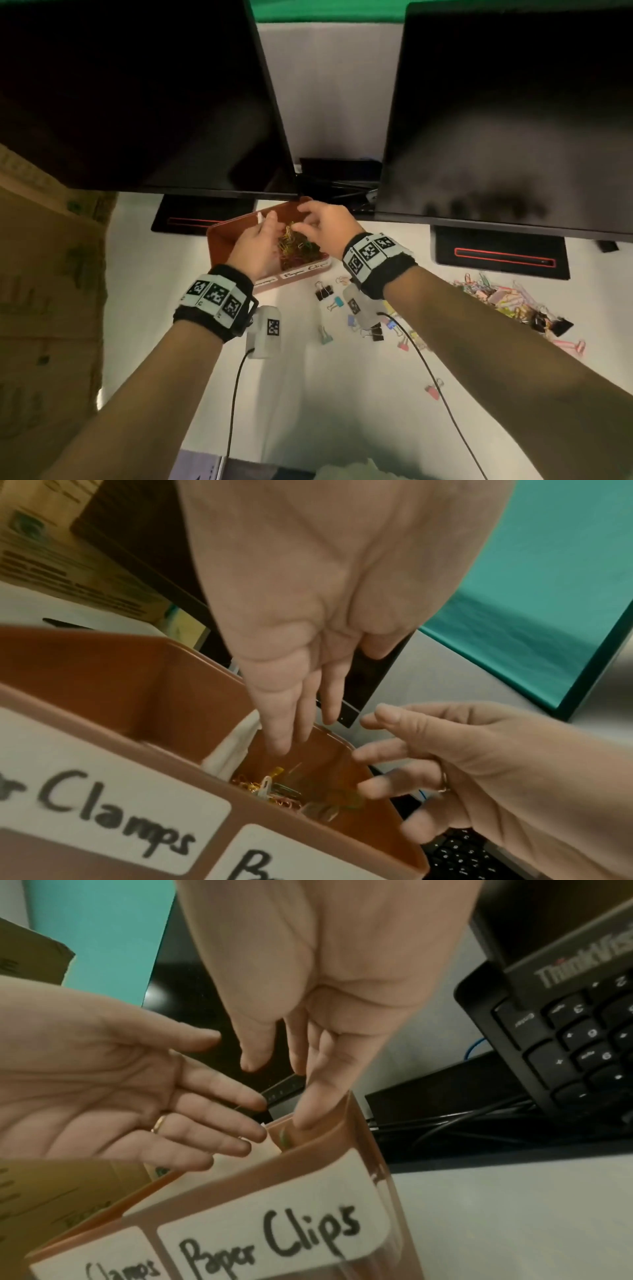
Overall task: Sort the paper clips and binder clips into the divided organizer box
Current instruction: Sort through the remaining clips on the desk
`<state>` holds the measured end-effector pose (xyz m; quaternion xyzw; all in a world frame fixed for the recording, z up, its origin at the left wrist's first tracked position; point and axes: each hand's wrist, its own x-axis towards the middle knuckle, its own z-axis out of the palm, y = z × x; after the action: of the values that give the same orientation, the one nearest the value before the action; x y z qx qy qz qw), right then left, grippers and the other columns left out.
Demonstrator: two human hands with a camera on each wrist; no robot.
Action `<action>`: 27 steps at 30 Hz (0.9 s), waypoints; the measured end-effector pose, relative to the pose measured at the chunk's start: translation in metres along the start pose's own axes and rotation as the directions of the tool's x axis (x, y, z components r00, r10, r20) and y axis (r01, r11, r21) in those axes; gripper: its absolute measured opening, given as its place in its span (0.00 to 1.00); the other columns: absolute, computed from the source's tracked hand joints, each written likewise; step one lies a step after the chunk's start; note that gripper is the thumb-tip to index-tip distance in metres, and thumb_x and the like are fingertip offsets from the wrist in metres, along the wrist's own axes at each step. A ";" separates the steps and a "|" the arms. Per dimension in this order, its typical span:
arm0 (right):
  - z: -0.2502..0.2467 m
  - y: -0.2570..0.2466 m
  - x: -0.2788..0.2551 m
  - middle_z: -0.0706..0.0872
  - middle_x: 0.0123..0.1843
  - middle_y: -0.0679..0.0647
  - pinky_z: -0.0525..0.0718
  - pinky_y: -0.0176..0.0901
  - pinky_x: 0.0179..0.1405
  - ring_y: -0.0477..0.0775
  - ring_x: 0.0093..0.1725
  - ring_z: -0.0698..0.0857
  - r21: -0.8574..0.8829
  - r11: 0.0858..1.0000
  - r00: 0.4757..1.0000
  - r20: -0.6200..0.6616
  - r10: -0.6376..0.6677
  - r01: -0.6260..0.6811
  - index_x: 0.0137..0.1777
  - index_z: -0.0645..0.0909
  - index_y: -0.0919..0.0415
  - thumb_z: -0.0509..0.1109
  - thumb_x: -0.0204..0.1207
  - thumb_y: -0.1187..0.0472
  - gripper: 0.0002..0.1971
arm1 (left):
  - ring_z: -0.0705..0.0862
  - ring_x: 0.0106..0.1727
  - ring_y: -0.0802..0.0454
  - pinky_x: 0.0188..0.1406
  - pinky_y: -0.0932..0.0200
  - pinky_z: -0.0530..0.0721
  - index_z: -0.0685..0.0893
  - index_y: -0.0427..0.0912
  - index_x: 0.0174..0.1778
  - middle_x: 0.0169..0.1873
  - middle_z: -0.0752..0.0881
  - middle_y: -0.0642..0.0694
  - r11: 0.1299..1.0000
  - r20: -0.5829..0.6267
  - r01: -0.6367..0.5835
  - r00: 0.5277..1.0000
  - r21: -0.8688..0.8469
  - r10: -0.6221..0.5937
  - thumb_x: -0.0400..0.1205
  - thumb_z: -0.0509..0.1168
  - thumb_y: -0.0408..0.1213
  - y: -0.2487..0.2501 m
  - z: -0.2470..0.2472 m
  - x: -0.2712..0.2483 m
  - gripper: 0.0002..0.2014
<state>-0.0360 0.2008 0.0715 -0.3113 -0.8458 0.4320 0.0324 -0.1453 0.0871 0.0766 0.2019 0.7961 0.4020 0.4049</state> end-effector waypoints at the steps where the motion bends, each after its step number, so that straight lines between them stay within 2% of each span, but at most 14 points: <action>1: 0.001 0.002 -0.001 0.86 0.60 0.55 0.82 0.46 0.60 0.53 0.57 0.84 0.003 1.000 1.000 -0.016 -0.013 0.013 0.71 0.73 0.55 0.65 0.79 0.51 0.22 | 0.82 0.56 0.59 0.66 0.53 0.78 0.81 0.47 0.62 0.51 0.84 0.55 1.000 -0.001 -0.023 1.000 -0.005 0.023 0.83 0.48 0.60 -0.002 -0.003 -0.001 0.26; 2: 0.001 0.003 -0.006 0.84 0.63 0.54 0.82 0.45 0.60 0.51 0.58 0.83 -0.006 0.999 0.999 -0.041 -0.034 0.034 0.72 0.72 0.53 0.63 0.80 0.50 0.21 | 0.82 0.57 0.60 0.65 0.55 0.77 0.81 0.47 0.62 0.53 0.84 0.55 0.998 -0.005 -0.057 0.998 -0.008 0.057 0.83 0.48 0.59 -0.005 -0.005 -0.002 0.25; 4: -0.004 0.014 -0.025 0.82 0.64 0.50 0.81 0.41 0.54 0.45 0.52 0.80 -0.055 0.996 0.994 -0.081 -0.072 0.067 0.70 0.73 0.52 0.60 0.81 0.51 0.18 | 0.83 0.56 0.59 0.61 0.59 0.79 0.82 0.46 0.59 0.53 0.86 0.53 0.990 -0.003 -0.139 0.990 -0.006 0.139 0.85 0.48 0.55 -0.005 -0.004 -0.012 0.23; 7: -0.016 0.050 -0.069 0.82 0.59 0.46 0.80 0.39 0.47 0.40 0.42 0.76 -0.167 0.985 0.996 -0.078 -0.053 0.040 0.64 0.77 0.50 0.59 0.82 0.52 0.13 | 0.86 0.50 0.54 0.52 0.59 0.83 0.84 0.43 0.53 0.47 0.88 0.49 0.976 0.030 -0.216 0.976 0.032 0.215 0.85 0.54 0.46 -0.011 0.008 -0.023 0.15; 9: -0.022 0.084 -0.103 0.84 0.56 0.45 0.79 0.37 0.46 0.38 0.39 0.76 -0.221 0.975 0.999 -0.040 0.019 -0.028 0.61 0.78 0.49 0.60 0.81 0.53 0.12 | 0.85 0.46 0.57 0.48 0.62 0.82 0.84 0.45 0.51 0.44 0.87 0.52 0.953 0.122 -0.283 0.955 0.112 0.270 0.84 0.58 0.40 -0.017 0.027 -0.030 0.09; 12: -0.037 0.132 -0.157 0.84 0.53 0.45 0.84 0.41 0.50 0.42 0.44 0.80 -0.299 0.939 0.984 -0.020 0.174 -0.172 0.59 0.79 0.48 0.64 0.79 0.54 0.11 | 0.83 0.41 0.61 0.42 0.69 0.79 0.85 0.46 0.48 0.41 0.87 0.54 0.892 0.282 -0.399 0.899 0.212 0.335 0.81 0.64 0.36 -0.024 0.072 -0.040 0.05; 15: -0.053 0.172 -0.207 0.82 0.53 0.47 0.85 0.40 0.49 0.43 0.44 0.80 -0.321 0.906 0.958 -0.014 0.286 -0.276 0.59 0.78 0.49 0.68 0.76 0.53 0.12 | 0.82 0.37 0.60 0.37 0.68 0.80 0.84 0.43 0.49 0.38 0.85 0.55 0.863 0.424 -0.428 0.857 0.269 0.292 0.79 0.65 0.33 -0.027 0.128 -0.054 0.06; 17: -0.063 0.192 -0.236 0.82 0.53 0.48 0.84 0.38 0.46 0.44 0.43 0.80 -0.324 0.880 0.932 -0.013 0.363 -0.347 0.58 0.77 0.49 0.71 0.74 0.53 0.13 | 0.83 0.38 0.55 0.40 0.63 0.83 0.83 0.42 0.50 0.38 0.84 0.53 0.846 0.479 -0.446 0.834 0.291 0.275 0.78 0.66 0.32 -0.029 0.164 -0.064 0.06; 18: -0.066 0.201 -0.247 0.82 0.54 0.49 0.84 0.40 0.46 0.46 0.44 0.81 -0.318 0.869 0.917 -0.008 0.398 -0.380 0.58 0.77 0.49 0.72 0.73 0.54 0.14 | 0.84 0.40 0.53 0.39 0.60 0.85 0.83 0.42 0.50 0.40 0.84 0.51 0.842 0.493 -0.447 0.829 0.302 0.264 0.77 0.67 0.32 -0.031 0.180 -0.067 0.07; 20: -0.069 0.216 -0.268 0.82 0.56 0.50 0.84 0.45 0.49 0.50 0.46 0.82 -0.306 0.858 0.898 0.024 0.439 -0.412 0.58 0.78 0.50 0.73 0.72 0.55 0.15 | 0.84 0.43 0.51 0.40 0.56 0.86 0.83 0.42 0.51 0.45 0.84 0.47 0.812 0.516 -0.453 0.826 0.368 0.227 0.76 0.68 0.32 -0.034 0.208 -0.073 0.09; 21: -0.070 0.221 -0.276 0.81 0.56 0.48 0.84 0.44 0.49 0.50 0.47 0.81 -0.300 0.858 0.891 0.051 0.452 -0.417 0.59 0.78 0.50 0.73 0.72 0.55 0.16 | 0.83 0.44 0.51 0.43 0.55 0.86 0.83 0.42 0.52 0.49 0.83 0.46 0.775 0.526 -0.474 0.822 0.417 0.220 0.76 0.69 0.34 -0.036 0.220 -0.075 0.09; 24: -0.069 0.232 -0.291 0.74 0.52 0.42 0.76 0.35 0.46 0.44 0.45 0.76 -0.271 0.889 0.905 0.113 0.410 -0.369 0.64 0.77 0.52 0.72 0.74 0.57 0.18 | 0.82 0.49 0.50 0.51 0.58 0.81 0.82 0.43 0.54 0.52 0.81 0.46 0.657 0.547 -0.535 0.809 0.531 0.217 0.76 0.69 0.37 -0.040 0.245 -0.078 0.12; 26: -0.065 0.238 -0.294 0.76 0.53 0.43 0.72 0.33 0.45 0.44 0.45 0.75 -0.238 0.917 0.926 0.122 0.356 -0.321 0.61 0.79 0.54 0.71 0.74 0.59 0.15 | 0.80 0.51 0.51 0.52 0.61 0.76 0.82 0.43 0.56 0.53 0.79 0.46 0.622 0.544 -0.536 0.814 0.571 0.203 0.75 0.69 0.38 -0.042 0.255 -0.077 0.13; 27: -0.063 0.240 -0.293 0.78 0.53 0.46 0.74 0.34 0.46 0.45 0.44 0.75 -0.217 0.928 0.935 0.121 0.332 -0.302 0.59 0.79 0.56 0.71 0.73 0.59 0.14 | 0.79 0.52 0.51 0.53 0.61 0.76 0.82 0.43 0.56 0.53 0.79 0.47 0.618 0.537 -0.527 0.821 0.583 0.194 0.75 0.70 0.38 -0.042 0.259 -0.077 0.14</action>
<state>0.3398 0.1869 -0.0072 -0.4111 -0.8224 0.3695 -0.1349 0.1094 0.1357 -0.0102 0.5834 0.7207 0.0844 0.3649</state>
